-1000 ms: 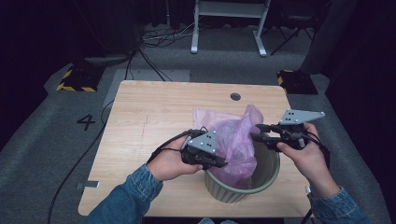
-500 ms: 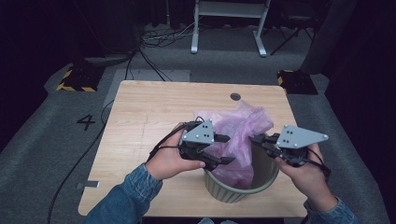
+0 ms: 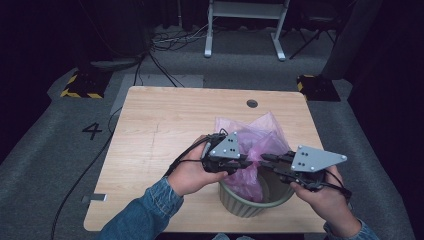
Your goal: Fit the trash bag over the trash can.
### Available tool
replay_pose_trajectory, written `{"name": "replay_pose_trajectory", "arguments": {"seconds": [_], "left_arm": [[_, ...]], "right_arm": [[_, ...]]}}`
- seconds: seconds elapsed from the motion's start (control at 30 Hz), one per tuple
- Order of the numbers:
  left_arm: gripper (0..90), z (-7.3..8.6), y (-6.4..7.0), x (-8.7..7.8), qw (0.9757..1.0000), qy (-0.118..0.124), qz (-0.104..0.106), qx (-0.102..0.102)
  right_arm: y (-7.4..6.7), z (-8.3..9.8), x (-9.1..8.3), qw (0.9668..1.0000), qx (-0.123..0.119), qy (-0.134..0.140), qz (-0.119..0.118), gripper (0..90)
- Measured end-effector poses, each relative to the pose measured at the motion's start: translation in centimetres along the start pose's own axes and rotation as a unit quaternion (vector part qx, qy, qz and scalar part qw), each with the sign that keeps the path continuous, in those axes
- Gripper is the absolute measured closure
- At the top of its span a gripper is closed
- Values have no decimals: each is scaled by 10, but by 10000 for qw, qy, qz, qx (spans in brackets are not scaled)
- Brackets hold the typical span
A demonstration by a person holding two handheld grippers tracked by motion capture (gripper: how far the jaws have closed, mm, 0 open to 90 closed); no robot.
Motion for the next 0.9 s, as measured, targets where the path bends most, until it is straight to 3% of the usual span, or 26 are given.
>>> {"name": "replay_pose_trajectory", "arguments": {"seconds": [0.07, 0.1, 0.2, 0.23, 0.27, 0.33, 0.4, 0.43, 0.47, 0.5, 0.57, 0.63, 0.77, 0.83, 0.9], "left_arm": [[823, 3, 1, 0, 10000, -82, 14, 16], [822, 6, 2, -1, 9999, -146, -13, 37], [816, 7, 2, 0, 9999, -161, -19, 40], [807, 8, 2, 0, 9998, -172, -27, -8], [807, 9, 2, -1, 9999, -154, -24, -12], [779, 9, 2, -1, 9999, -131, -12, -35], [763, 9, 3, -1, 9999, -111, 48, -60], [742, 8, 4, -2, 9999, -98, 75, -59], [640, 7, 5, -2, 9999, -64, 77, -90], [640, 4, 5, -3, 9999, -6, 64, -101], [468, -1, 4, -7, 9997, 219, 2, -146], [380, -4, 3, -19, 9993, 358, -73, -121], [354, -7, -3, -29, 9984, 465, -306, -115], [355, -11, -5, -29, 9978, 520, -379, -148], [374, -14, -4, -18, 9986, 390, -334, -105]], "right_arm": [[3, 1, -3, 9999, 115, 41, 58, 656], [10, 4, -10, 9990, 395, 119, 163, 603], [18, 7, -15, 9972, 662, 214, 267, 555], [26, 12, -19, 9949, 886, 231, 428, 495], [26, 12, -19, 9949, 886, 231, 428, 495], [35, 17, -18, 9919, 1127, 219, 543, 414], [37, 18, -16, 9917, 1164, 235, 483, 401], [38, 18, -13, 9918, 1193, 258, 390, 425], [36, 20, -8, 9935, 1125, 144, 64, 748], [36, 20, -8, 9935, 1125, 144, 64, 748], [31, 18, -4, 9945, 1034, 90, -145, 888], [23, 13, -4, 9961, 868, 22, -164, 900], [17, 10, -6, 9973, 720, -20, -164, 900], [14, 9, -5, 9974, 695, -37, -196, 900], [8, 5, -3, 9977, 616, -16, -291, 900]]}}
Point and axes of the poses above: each handheld gripper's, and its own axes: x roughly forward along the jaws, z roughly out of its underside, y roughly to its right, the point moved 8 cm from there along x, roughly forward along the jaws, and after that the axes turned 2 degrees about -x, right-handed, at the moved point
